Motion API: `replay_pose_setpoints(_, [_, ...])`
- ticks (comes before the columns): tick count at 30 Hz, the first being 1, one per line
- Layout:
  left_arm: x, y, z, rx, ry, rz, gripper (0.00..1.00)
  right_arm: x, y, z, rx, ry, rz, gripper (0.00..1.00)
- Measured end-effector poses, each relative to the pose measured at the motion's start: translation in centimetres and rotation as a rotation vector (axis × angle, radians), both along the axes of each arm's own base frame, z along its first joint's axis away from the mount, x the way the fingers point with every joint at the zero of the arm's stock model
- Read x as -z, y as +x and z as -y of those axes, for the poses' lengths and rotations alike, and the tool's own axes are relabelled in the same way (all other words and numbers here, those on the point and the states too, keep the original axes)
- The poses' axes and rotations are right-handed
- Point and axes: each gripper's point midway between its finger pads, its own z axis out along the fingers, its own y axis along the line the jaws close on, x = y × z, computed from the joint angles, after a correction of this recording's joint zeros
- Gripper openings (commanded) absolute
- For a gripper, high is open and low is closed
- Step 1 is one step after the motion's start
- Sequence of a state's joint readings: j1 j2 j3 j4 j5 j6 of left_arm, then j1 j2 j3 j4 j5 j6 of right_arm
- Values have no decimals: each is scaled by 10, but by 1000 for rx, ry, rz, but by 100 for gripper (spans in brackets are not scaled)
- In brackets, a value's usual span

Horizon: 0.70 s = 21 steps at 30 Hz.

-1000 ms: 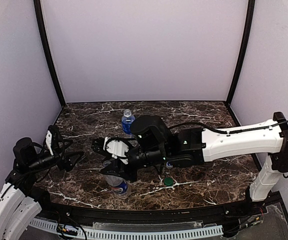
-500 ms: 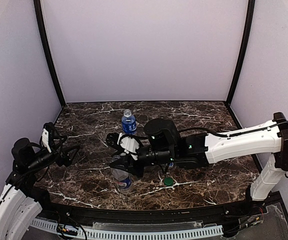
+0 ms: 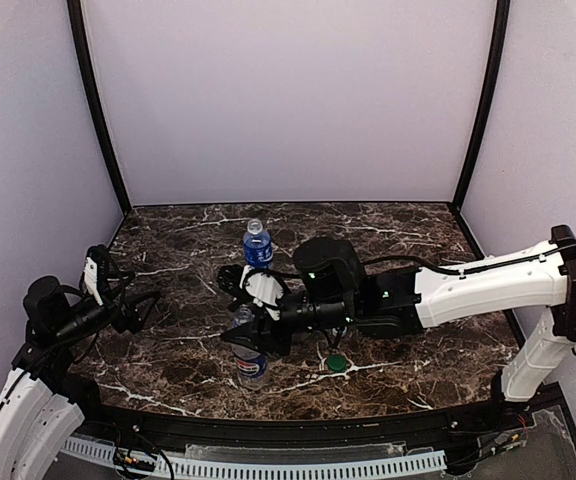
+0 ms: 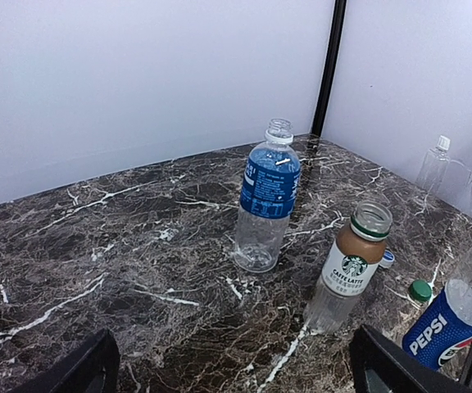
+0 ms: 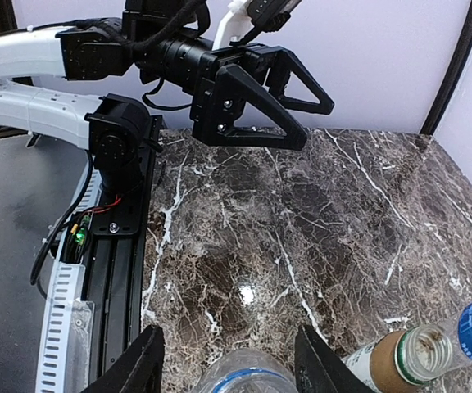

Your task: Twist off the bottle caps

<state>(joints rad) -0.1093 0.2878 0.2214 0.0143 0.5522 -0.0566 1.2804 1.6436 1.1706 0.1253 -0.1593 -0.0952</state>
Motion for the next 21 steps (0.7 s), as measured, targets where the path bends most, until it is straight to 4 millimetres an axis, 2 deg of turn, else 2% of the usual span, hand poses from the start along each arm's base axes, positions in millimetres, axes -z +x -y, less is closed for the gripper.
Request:
replay_pose_setpoints(2, [0,0,0,2,0,0,99,0,0,0,1,-1,-1,63])
replay_pose_setpoints(3, [0,0,1,4,-1,0,99,1,0,0,0,-3,1,69])
replay_pose_setpoints(4, [0,-1,1,5,-1,0,99,1,0,0,0,-5,-1,78])
replay_pose_setpoints(5, [0,-1,1,6,-1,0,99,1,0,1,0,-8,0,94])
replay_pose_setpoints(6, [0,-1,1,7,-1,0,99,1,0,1,0,-10,-1,98])
replay_pose_setpoints(10, [0,-1,1,9,-2,1,99,-7,1,-1,0,0,0,99])
replay_pose_setpoints(14, [-1,-1,1,10,-3,5,99,-28,5,-5,12,25,-2,99])
replay_pose_setpoints(18, [-2,-1,2,13,-4,8,99,-62,15,-8,45,67,-18,99])
replay_pose_setpoints(21, [-3,-1,1,13,-5,13,99,-94,41,4,157,72,-42,99])
